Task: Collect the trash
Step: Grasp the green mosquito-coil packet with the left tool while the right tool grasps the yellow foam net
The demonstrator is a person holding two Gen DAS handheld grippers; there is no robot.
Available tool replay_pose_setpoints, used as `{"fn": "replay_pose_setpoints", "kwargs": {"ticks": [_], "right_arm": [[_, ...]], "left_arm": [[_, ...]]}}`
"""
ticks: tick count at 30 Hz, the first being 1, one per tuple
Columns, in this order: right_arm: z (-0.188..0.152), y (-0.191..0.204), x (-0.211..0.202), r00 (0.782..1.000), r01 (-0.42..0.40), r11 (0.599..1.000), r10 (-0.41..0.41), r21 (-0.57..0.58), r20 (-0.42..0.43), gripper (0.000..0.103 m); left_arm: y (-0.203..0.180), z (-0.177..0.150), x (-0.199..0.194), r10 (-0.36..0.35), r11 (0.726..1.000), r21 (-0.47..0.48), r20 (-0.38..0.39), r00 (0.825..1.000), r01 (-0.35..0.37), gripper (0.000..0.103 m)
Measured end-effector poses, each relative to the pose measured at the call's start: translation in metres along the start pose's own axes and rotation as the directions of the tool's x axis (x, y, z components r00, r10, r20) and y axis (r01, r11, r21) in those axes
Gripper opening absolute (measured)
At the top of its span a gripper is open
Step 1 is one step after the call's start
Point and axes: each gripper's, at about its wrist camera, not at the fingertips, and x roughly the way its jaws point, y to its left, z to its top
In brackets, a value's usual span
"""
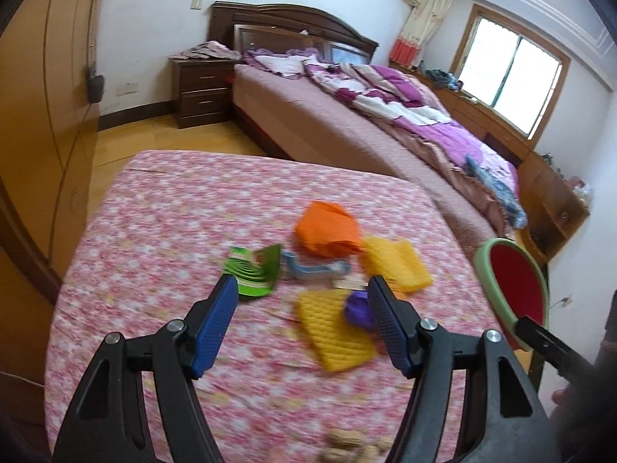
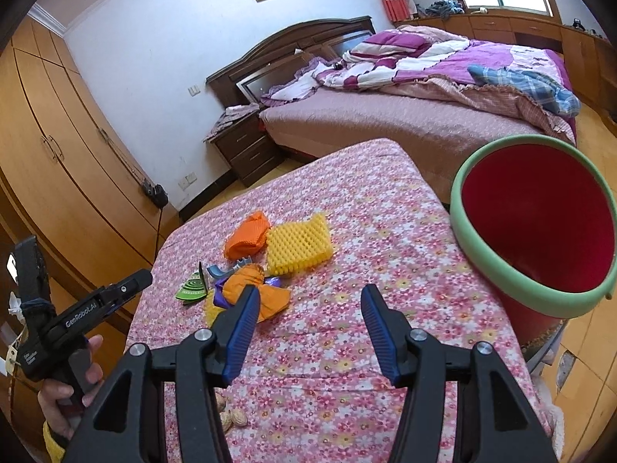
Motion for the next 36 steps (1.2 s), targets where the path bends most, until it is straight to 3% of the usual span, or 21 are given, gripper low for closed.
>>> {"fn": "replay_pose_setpoints", "kwargs": {"ticks": [8, 21, 24, 26, 28, 36], "right_arm": [[-0.002, -0.003, 0.023, 0.999, 0.008, 1.000, -0.008, 0.005, -0.033, 0.058], [0.000, -0.032, 0.057, 0.995, 0.045, 0.998, -0.041, 0.046, -0.087, 0.058], [0.001, -0.034, 0.065, 0.994, 0.044, 0.998, -0.040, 0.044, -0.098, 0.058], [0.003, -0.035, 0.072, 0.994, 0.040, 0.998, -0.035, 0.042, -0.107, 0.058], [0.006, -0.035, 0.077, 0.994, 0.031, 0.999, -0.026, 0.038, -0.110, 0.058], [0.021, -0.022, 0.105, 0.993, 0.029, 1.000, -0.030, -0.011, -0.118, 0.058]], "left_arm": [[0.031, 0.010, 0.044, 0.029, 0.999, -0.037, -0.090, 0.996, -0.032, 0.069], [0.028, 0.003, 0.118, 0.045, 0.998, -0.023, -0.202, 0.978, -0.051, 0.070], [0.025, 0.003, 0.120, 0.068, 0.998, 0.000, -0.180, 0.981, -0.069, 0.069], [0.026, 0.004, 0.122, 0.103, 0.995, -0.003, -0.168, 0.980, -0.105, 0.059], [0.026, 0.005, 0.124, 0.122, 0.992, 0.000, -0.160, 0.980, -0.124, 0.058], [0.034, 0.002, 0.121, 0.127, 0.991, -0.035, -0.119, 0.985, -0.132, 0.050]]}}
